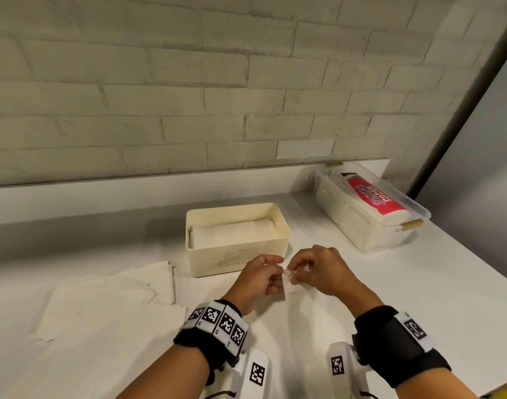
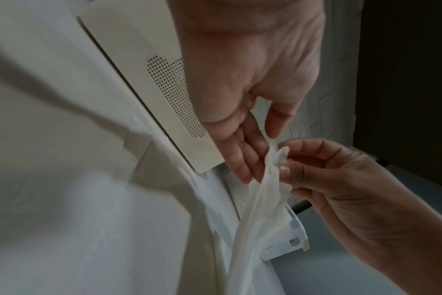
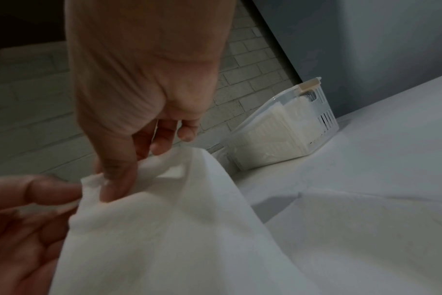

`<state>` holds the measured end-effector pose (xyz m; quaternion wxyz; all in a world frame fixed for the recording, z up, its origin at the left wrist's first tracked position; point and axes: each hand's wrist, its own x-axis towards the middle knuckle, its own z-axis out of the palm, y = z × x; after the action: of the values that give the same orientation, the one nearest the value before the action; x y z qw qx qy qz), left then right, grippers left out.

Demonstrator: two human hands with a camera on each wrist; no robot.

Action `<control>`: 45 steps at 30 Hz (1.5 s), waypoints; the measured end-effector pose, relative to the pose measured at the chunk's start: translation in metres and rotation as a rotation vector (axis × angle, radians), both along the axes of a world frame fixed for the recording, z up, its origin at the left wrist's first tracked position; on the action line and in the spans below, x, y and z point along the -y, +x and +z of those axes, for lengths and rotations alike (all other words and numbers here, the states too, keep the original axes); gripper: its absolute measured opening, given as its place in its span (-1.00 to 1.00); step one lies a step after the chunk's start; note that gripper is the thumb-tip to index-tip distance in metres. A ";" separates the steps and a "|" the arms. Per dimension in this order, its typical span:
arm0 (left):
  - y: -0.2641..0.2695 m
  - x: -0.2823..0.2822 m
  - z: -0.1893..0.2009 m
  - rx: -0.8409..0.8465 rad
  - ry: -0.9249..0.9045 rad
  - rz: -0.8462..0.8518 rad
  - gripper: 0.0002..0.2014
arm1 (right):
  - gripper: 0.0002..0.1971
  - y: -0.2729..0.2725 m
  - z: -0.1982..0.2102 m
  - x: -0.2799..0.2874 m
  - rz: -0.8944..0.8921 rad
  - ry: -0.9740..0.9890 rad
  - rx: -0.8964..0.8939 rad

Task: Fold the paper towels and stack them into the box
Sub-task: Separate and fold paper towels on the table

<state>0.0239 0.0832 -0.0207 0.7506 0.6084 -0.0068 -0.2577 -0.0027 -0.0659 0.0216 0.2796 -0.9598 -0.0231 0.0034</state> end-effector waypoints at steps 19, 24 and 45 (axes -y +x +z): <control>0.001 0.004 0.005 -0.061 0.046 -0.061 -0.88 | -0.90 0.003 -0.008 -0.001 0.084 -0.002 0.022; 0.002 0.004 0.001 -0.148 0.037 -0.077 -0.92 | -0.90 -0.001 -0.015 0.001 0.114 -0.004 0.064; 0.009 0.001 0.008 -0.053 -0.005 -0.015 -0.96 | -0.89 -0.002 0.026 0.019 0.001 0.131 -0.120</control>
<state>0.0328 0.0819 -0.0128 0.7502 0.5993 0.0079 -0.2793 -0.0046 -0.0848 0.0472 0.3427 -0.9375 -0.0067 0.0596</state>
